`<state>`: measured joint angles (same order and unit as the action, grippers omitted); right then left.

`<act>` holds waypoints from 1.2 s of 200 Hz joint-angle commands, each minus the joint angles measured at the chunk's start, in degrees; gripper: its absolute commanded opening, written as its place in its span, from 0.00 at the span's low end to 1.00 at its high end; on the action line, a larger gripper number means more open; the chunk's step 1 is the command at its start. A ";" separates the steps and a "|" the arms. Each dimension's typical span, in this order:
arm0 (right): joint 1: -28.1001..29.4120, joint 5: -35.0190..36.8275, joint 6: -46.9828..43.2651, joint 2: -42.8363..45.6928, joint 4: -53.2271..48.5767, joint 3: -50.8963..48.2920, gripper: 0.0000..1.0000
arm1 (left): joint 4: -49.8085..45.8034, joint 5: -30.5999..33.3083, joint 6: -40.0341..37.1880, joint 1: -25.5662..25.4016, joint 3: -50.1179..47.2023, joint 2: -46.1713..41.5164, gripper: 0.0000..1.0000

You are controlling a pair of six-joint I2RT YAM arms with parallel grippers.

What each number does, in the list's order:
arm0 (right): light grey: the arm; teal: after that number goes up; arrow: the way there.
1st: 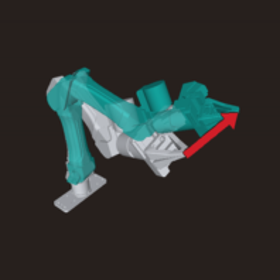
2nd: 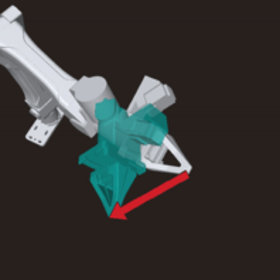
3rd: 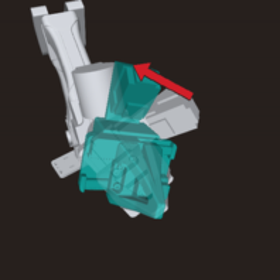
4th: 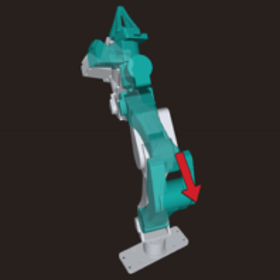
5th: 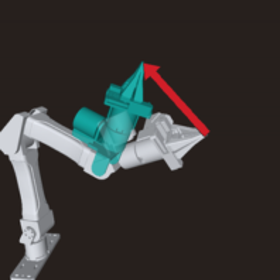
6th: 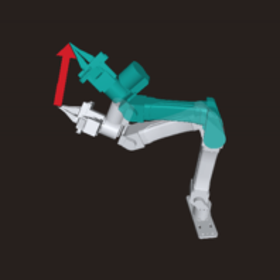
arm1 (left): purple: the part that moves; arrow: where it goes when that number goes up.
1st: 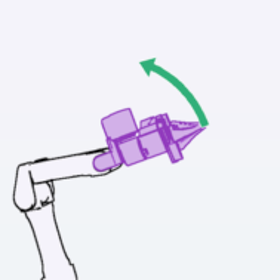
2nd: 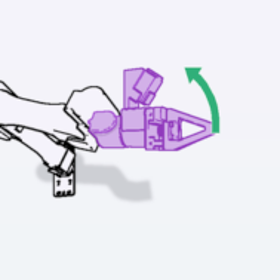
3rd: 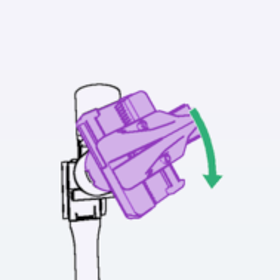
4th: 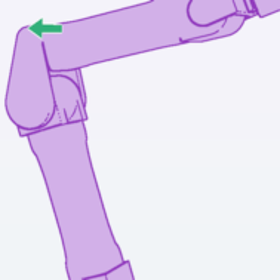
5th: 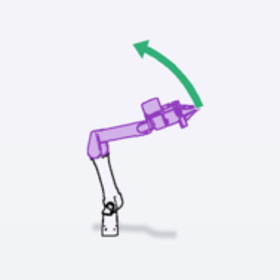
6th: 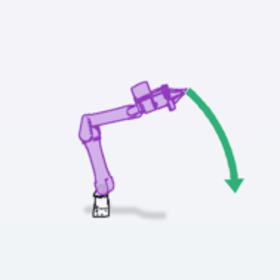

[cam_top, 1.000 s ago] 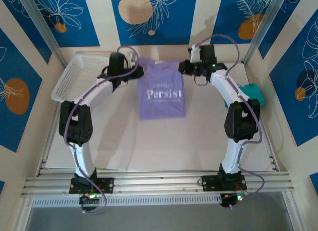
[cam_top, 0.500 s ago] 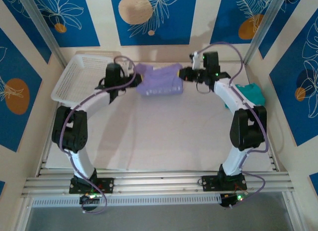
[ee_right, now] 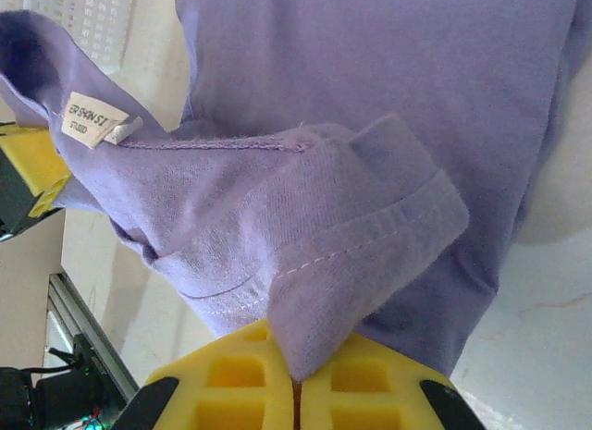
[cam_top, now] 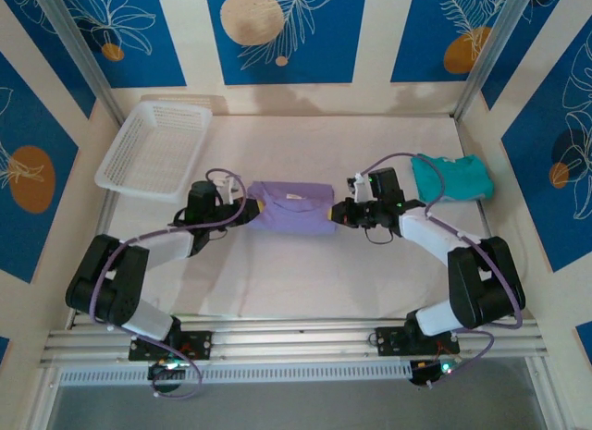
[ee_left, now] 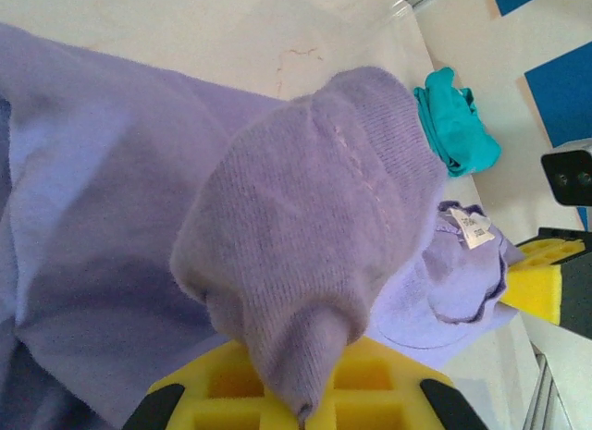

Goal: Fold the inside-out t-shirt

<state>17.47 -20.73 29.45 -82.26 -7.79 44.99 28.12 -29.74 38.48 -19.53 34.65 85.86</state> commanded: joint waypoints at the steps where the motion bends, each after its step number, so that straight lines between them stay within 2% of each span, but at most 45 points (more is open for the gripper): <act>1: 0.31 1.33 0.50 0.25 0.75 2.05 0.04 | 0.54 1.08 -2.56 0.14 2.42 -0.60 0.00; 49: 0.39 5.75 -2.87 -3.52 -3.10 10.08 0.07 | -5.24 5.53 -8.13 0.83 11.31 3.43 0.00; 98: -0.24 9.73 -5.89 -9.02 -7.25 17.44 0.08 | -6.65 6.84 -9.71 2.01 18.24 9.79 0.00; 151: -1.27 11.09 -7.30 -21.07 -11.67 27.31 0.13 | -8.10 8.47 -11.26 3.23 24.40 18.19 0.04; 174: -1.95 13.06 -7.56 -28.18 -16.06 34.32 0.15 | -11.84 9.63 -11.88 3.62 29.17 23.09 0.06; 205: -2.10 16.57 -7.54 -37.77 -23.52 43.76 0.25 | -19.34 12.72 -12.98 3.64 35.61 29.15 0.16; 224: -2.09 17.97 -8.13 -41.09 -26.67 48.34 0.32 | -26.51 17.91 -13.13 3.66 39.43 31.14 0.22; 240: -2.09 20.10 -9.04 -40.79 -28.69 49.86 0.36 | -30.81 19.89 -13.54 3.77 41.72 31.34 0.34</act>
<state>15.62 -4.21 22.20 -123.11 -29.36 91.33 6.83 -15.73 26.15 -16.73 72.27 116.46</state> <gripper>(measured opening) 0.337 0.271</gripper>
